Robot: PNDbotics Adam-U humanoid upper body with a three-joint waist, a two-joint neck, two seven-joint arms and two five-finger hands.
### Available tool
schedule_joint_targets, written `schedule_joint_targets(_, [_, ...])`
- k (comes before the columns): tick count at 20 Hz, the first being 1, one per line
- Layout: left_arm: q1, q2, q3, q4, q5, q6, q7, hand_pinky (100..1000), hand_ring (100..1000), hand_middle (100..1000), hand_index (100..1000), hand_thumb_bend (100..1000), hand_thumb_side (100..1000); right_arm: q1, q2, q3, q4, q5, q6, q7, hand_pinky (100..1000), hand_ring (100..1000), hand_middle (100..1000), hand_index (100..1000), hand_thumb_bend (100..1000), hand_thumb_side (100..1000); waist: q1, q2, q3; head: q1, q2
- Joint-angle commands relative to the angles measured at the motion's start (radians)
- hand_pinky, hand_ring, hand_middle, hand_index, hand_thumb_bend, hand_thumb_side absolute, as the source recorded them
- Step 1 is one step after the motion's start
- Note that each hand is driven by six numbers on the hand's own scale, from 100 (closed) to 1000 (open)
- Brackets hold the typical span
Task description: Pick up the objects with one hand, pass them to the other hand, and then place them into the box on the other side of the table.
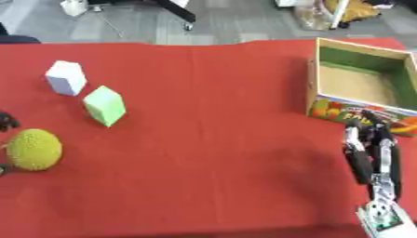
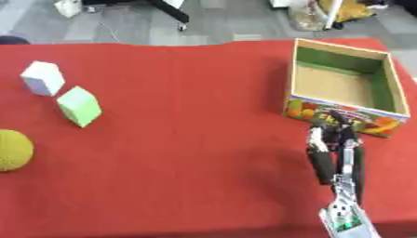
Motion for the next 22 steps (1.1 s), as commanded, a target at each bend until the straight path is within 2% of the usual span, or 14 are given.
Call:
schedule_joint_targets(1, [-0.018,0.004,0.001,0.024,0.004,0.002,0.062,787,677,689,838,422,117,-0.007,-0.017,-0.001,-0.011,-0.002,-0.002,0.001,398,485,488,864,100,727,0.006,-0.024,-0.001,0.005,0.004])
schedule_joint_targets(6, [-0.019,-0.026,-0.019,0.061,0.016,-0.01,0.079,782,659,656,808,386,130,-0.007,-0.015,0.0,-0.01,-0.004,-0.002,0.002,398,485,488,864,100,727,0.004,-0.024,-0.003,0.009,0.004])
schedule_joint_targets(7, [-0.019,-0.03,-0.02,0.064,0.019,-0.011,0.08,764,616,597,753,298,126,-0.007,-0.015,0.0,-0.01,-0.004,-0.002,0.002,398,485,488,864,100,727,0.003,-0.023,-0.003,0.009,0.004])
schedule_joint_targets(8, [-0.019,-0.035,-0.021,0.065,0.022,-0.01,0.088,756,602,577,734,265,133,-0.007,-0.015,0.001,-0.01,-0.004,-0.002,0.003,398,485,488,864,100,728,0.003,-0.023,-0.003,0.01,0.004])
schedule_joint_targets(9, [-0.017,-0.04,-0.02,0.064,0.026,-0.008,0.101,734,567,529,684,180,147,-0.006,-0.015,0.001,-0.01,-0.004,-0.002,0.003,398,485,488,863,100,728,0.003,-0.023,-0.003,0.01,0.004])
schedule_joint_targets(10, [-0.014,-0.043,-0.02,0.061,0.032,-0.006,0.119,730,562,522,674,166,149,-0.006,-0.014,0.001,-0.01,-0.004,-0.002,0.003,398,485,488,863,100,728,0.003,-0.023,-0.003,0.01,0.004])
schedule_joint_targets(11, [-0.012,-0.047,-0.019,0.055,0.038,-0.006,0.14,702,528,488,623,100,157,-0.006,-0.014,0.0,-0.01,-0.004,-0.001,0.003,398,485,488,863,100,728,0.002,-0.023,-0.003,0.01,0.004])
schedule_joint_targets(18, [0.02,-0.071,0.018,-0.059,0.131,0.005,0.298,668,480,430,539,100,190,-0.007,-0.014,-0.001,-0.012,-0.003,-0.001,0.001,398,485,488,863,100,727,0.003,-0.023,0.002,0.009,0.004])
schedule_joint_targets(21, [0.036,-0.092,0.041,-0.145,0.222,0.019,0.367,667,466,413,518,100,241,-0.008,-0.014,0.0,-0.013,-0.003,-0.001,0.002,398,485,488,863,100,727,0.002,-0.022,0.005,0.007,0.004])
schedule_joint_targets(22, [0.039,-0.1,0.046,-0.169,0.255,0.023,0.385,672,458,401,504,100,282,-0.008,-0.015,0.0,-0.014,-0.003,-0.001,0.003,398,485,488,862,100,725,0.001,-0.023,0.006,0.006,0.004])
